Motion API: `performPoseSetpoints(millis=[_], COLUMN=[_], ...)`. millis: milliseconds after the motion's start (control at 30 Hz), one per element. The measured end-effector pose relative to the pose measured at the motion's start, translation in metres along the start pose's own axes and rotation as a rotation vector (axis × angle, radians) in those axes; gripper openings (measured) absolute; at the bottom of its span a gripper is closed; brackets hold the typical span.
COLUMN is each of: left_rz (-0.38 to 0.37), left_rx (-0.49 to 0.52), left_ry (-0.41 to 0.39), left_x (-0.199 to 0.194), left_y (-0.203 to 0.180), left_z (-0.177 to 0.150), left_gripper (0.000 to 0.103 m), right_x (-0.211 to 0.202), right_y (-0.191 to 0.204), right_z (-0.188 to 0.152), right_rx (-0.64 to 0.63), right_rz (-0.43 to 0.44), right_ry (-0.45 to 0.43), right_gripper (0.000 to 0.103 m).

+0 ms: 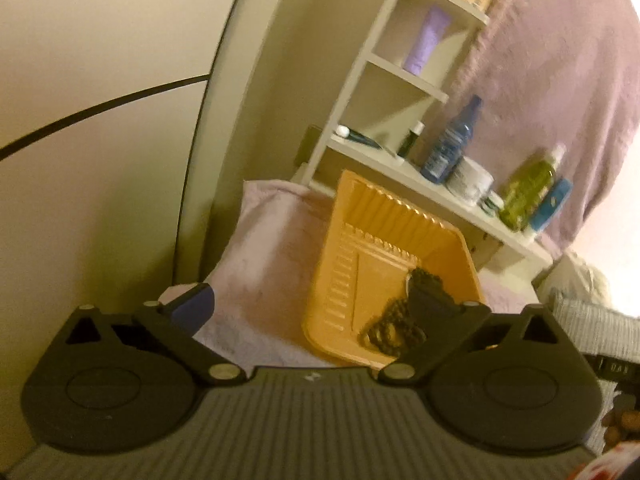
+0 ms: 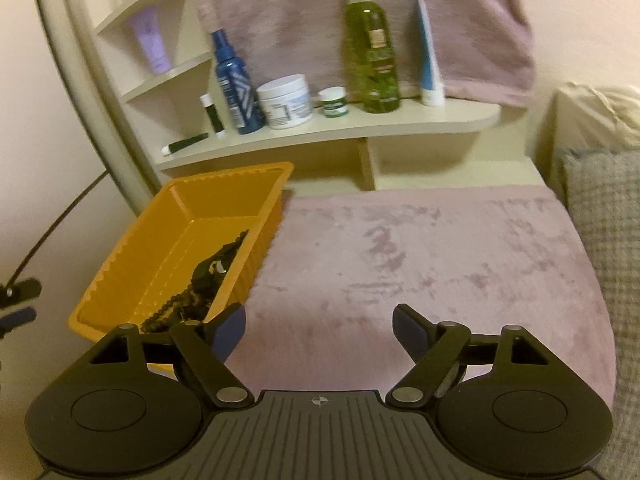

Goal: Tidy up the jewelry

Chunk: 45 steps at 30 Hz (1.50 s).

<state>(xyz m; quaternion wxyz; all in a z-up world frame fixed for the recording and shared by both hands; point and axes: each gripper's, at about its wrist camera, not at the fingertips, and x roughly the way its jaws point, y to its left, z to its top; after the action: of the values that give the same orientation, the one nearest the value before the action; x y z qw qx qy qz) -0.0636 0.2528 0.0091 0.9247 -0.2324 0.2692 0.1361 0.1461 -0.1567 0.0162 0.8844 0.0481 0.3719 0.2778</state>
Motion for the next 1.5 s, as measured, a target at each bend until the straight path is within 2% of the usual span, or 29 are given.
performPoseSetpoints(millis=[200,500,833,1133,1500], left_rz=[0.011,0.053,0.051,0.083,0.078], left_rx=[0.146,0.361,0.385,0.422,0.445], left_ry=[0.028,0.143,0.217,0.186,0.17], left_x=[-0.017,-0.013,-0.011,-0.019,-0.021], left_y=[-0.036,-0.093,-0.129,-0.147,-0.156], left_z=[-0.013,-0.045,-0.073,-0.083,-0.087], left_gripper=[0.102,0.102,0.102,0.102,0.102], right_x=[-0.024,-0.05,-0.07,-0.078,-0.081], right_y=[-0.002,0.01,0.021,0.028,0.03], right_z=[-0.005,-0.029,-0.052,-0.057,-0.061], right_rx=[0.065,0.003,-0.019,-0.021,0.0], right_rz=[-0.009,-0.074,-0.109,-0.117,-0.128], right_ry=[0.007,0.053,0.067,0.056,0.065], right_gripper=[0.081,0.081,0.081,0.081,0.081])
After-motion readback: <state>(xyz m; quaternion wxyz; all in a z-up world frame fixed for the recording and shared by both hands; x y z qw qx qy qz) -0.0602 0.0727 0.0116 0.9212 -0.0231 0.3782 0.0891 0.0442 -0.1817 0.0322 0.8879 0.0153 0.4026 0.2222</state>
